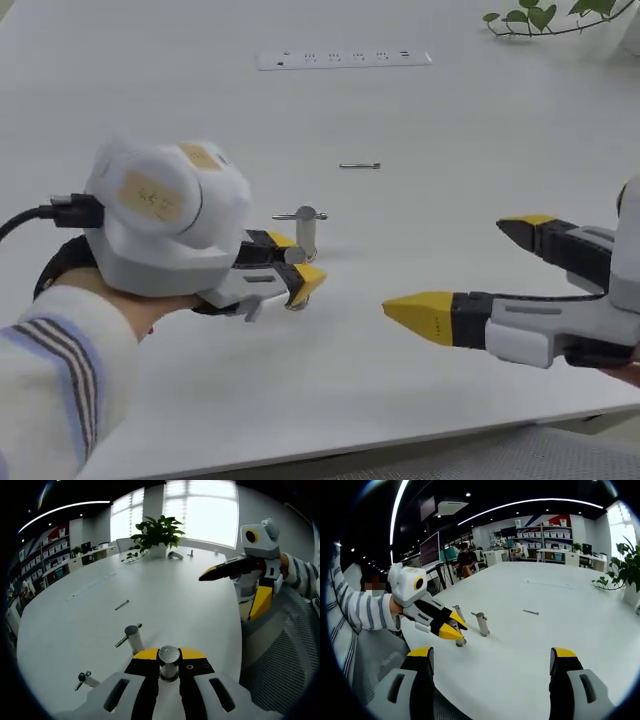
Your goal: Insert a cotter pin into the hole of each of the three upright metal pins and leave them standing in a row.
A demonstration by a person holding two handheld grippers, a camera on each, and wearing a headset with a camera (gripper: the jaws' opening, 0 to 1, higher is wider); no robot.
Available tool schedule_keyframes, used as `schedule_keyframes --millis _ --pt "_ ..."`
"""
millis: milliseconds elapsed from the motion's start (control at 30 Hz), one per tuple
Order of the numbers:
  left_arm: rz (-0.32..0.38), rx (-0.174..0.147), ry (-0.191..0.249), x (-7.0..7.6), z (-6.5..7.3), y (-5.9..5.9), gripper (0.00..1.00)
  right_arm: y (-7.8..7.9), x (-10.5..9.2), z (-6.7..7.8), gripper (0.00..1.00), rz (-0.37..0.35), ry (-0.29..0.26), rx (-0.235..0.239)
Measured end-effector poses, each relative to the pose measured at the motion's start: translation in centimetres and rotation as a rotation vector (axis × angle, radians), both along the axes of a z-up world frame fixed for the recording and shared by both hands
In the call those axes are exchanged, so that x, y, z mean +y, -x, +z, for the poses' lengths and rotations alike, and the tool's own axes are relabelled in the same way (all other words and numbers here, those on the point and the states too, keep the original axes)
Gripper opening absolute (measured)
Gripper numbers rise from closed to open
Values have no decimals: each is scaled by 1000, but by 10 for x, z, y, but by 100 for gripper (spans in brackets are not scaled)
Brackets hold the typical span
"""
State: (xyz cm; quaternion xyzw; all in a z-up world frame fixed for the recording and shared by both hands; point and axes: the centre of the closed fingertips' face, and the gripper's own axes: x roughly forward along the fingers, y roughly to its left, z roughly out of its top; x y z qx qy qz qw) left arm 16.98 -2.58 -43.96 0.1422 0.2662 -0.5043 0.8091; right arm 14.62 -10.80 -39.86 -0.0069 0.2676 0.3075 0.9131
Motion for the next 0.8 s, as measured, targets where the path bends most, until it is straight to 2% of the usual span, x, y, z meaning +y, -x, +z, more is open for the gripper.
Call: schedule_keyframes --millis 167,267,367,700,800 --pt "-8 -9 -38 -1 -9 3 10 3 -1 -2 95 3 1 8" --pt "-11 -2 -36 -2 -11 4 10 3 0 -3 95 4 1 9" --pt "-20 -12 -41 -2 -11 5 10 3 0 -2 95 4 -3 9" --pt "13 6 -22 -1 -17 4 10 3 1 -3 95 4 -5 11" --pt "14 -2 -25 0 -18 5 10 4 1 -3 95 4 -6 11"
